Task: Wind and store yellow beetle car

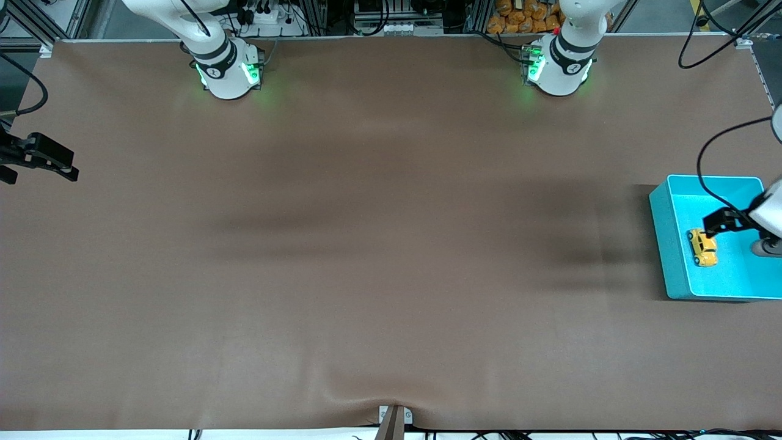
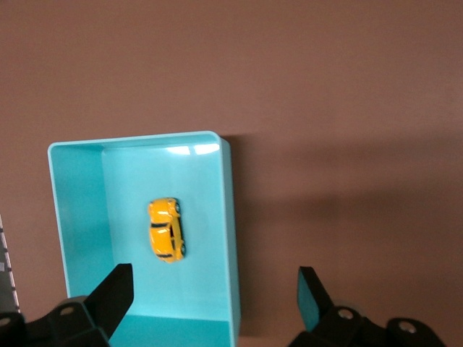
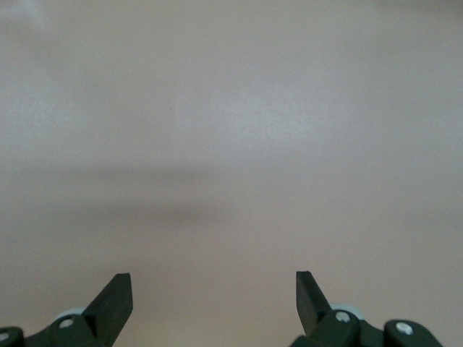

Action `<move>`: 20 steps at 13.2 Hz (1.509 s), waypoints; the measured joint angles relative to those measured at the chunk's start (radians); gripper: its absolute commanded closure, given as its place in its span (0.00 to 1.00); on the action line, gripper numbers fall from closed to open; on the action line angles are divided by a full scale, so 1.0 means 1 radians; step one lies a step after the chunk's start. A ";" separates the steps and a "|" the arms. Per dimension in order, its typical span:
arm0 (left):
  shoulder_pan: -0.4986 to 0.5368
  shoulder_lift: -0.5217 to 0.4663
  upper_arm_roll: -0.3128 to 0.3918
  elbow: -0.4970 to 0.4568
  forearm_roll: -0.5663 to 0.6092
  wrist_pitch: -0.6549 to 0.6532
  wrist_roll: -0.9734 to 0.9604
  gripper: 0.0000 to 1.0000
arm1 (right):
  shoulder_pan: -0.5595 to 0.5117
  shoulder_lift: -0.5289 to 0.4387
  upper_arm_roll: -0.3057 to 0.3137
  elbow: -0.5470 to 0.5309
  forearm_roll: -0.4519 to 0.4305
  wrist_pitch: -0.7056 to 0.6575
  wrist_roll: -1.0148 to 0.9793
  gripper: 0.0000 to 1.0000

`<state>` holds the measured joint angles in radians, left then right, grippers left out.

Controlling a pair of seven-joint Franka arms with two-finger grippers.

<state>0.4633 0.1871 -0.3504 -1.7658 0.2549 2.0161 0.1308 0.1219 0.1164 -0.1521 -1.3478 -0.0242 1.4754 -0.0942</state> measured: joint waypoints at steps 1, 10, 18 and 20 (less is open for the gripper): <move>-0.047 -0.018 0.013 0.002 -0.003 -0.025 -0.038 0.00 | 0.000 0.000 0.000 0.000 0.000 0.000 -0.001 0.00; -0.489 -0.132 0.229 0.081 -0.128 -0.297 -0.244 0.00 | 0.000 0.000 -0.001 0.001 0.000 0.000 -0.002 0.00; -0.541 -0.198 0.266 0.198 -0.205 -0.548 -0.177 0.00 | -0.001 0.000 -0.002 0.001 0.000 0.000 -0.002 0.00; -0.538 -0.204 0.271 0.203 -0.205 -0.555 -0.130 0.00 | -0.001 0.000 -0.002 0.001 0.000 0.000 -0.002 0.00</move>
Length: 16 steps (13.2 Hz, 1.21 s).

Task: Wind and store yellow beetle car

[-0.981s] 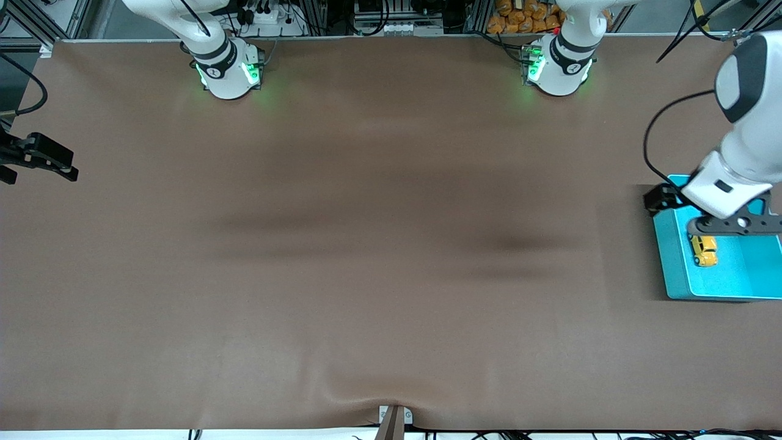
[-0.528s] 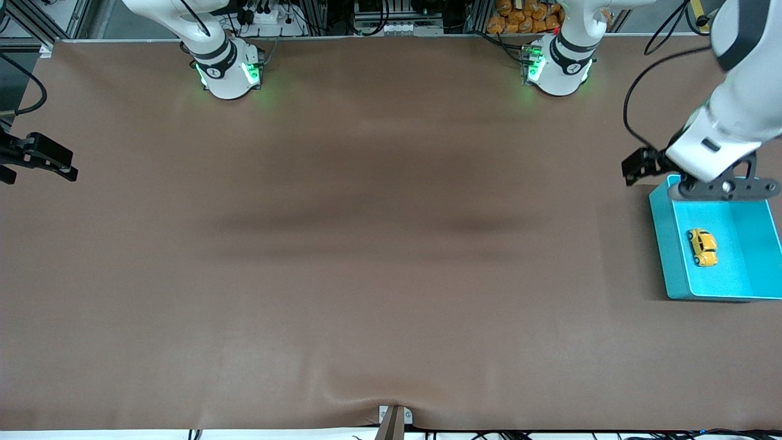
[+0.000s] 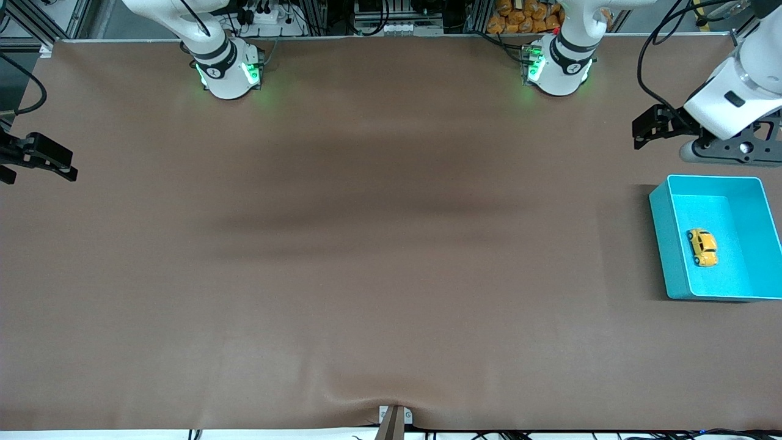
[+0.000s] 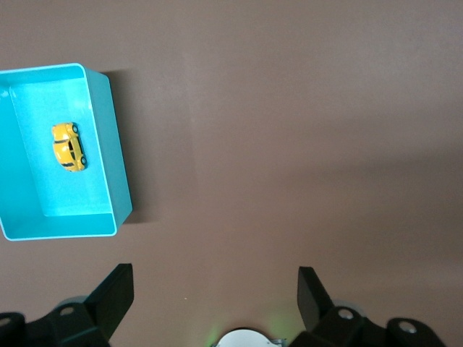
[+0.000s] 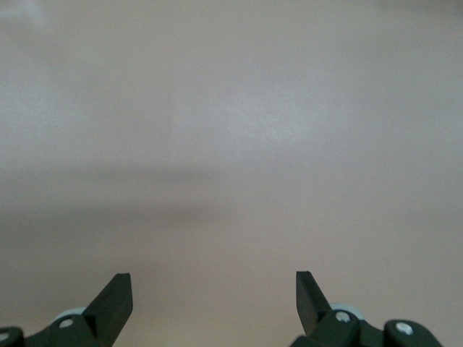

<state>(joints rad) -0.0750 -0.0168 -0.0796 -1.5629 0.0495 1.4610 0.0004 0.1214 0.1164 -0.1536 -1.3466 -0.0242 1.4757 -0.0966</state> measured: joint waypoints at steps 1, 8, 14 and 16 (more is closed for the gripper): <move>0.000 -0.002 0.003 0.002 0.000 -0.001 0.013 0.00 | 0.000 0.000 0.000 0.000 0.000 0.000 0.000 0.00; 0.046 -0.006 0.038 0.024 -0.014 -0.002 0.006 0.00 | 0.000 0.000 0.000 0.008 0.000 0.002 0.000 0.00; 0.054 -0.010 0.042 0.032 -0.027 -0.002 -0.079 0.00 | 0.000 0.000 0.001 0.008 0.000 0.002 -0.001 0.00; 0.051 -0.010 0.037 0.033 -0.028 -0.002 -0.104 0.00 | 0.000 0.000 0.001 0.008 0.000 0.002 -0.006 0.00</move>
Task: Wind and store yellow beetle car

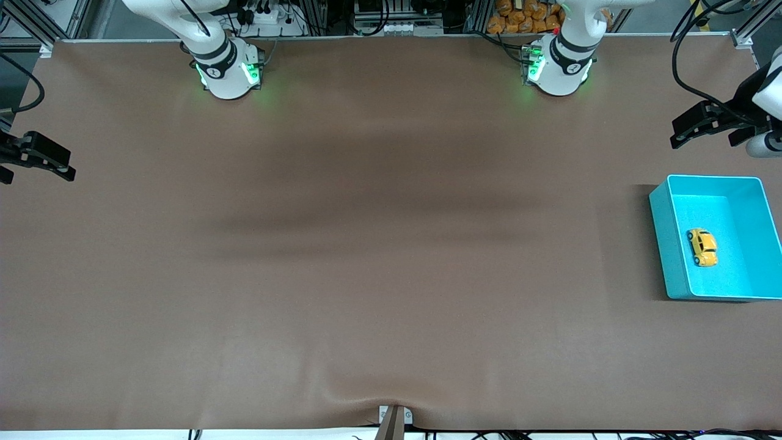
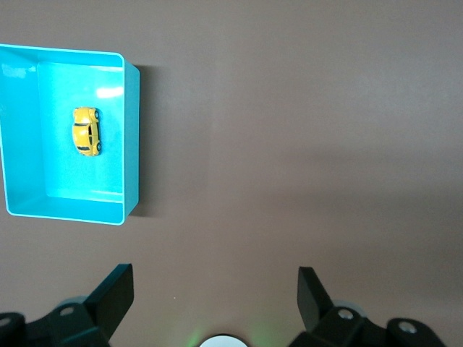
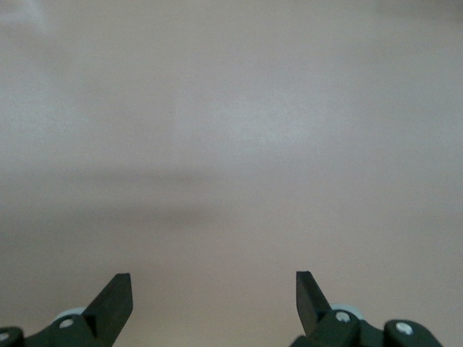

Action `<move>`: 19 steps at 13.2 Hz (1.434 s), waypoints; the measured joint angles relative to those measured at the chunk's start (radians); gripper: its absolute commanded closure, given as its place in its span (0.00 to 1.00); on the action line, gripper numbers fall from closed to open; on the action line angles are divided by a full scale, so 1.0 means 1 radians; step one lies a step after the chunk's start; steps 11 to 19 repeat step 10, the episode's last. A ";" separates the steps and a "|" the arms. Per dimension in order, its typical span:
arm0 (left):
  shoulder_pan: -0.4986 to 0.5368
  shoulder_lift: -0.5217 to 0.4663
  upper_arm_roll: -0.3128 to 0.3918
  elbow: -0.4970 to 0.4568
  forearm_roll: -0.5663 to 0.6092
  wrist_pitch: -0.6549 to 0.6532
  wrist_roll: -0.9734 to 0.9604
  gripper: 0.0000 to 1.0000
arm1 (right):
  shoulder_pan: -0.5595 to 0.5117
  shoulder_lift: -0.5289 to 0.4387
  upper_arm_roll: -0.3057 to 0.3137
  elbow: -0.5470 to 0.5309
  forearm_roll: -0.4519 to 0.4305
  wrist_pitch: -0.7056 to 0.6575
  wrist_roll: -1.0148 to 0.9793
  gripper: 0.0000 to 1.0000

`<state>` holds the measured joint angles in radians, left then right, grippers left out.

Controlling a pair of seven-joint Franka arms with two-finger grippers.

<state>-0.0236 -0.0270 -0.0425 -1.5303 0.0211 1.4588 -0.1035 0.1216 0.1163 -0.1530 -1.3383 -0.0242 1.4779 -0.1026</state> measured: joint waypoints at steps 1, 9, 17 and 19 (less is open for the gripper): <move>-0.002 0.000 -0.001 0.000 0.000 0.000 -0.007 0.00 | 0.000 0.000 0.000 0.000 0.000 0.000 -0.003 0.00; -0.005 0.000 -0.021 0.000 0.000 0.000 -0.008 0.00 | 0.000 0.000 0.000 0.001 0.000 0.000 -0.006 0.00; -0.005 0.000 -0.020 0.000 0.000 0.000 -0.008 0.00 | 0.000 0.000 0.000 0.001 0.000 0.000 -0.007 0.00; -0.005 0.000 -0.020 0.000 0.000 0.000 -0.008 0.00 | 0.000 0.000 0.000 0.001 0.000 0.000 -0.007 0.00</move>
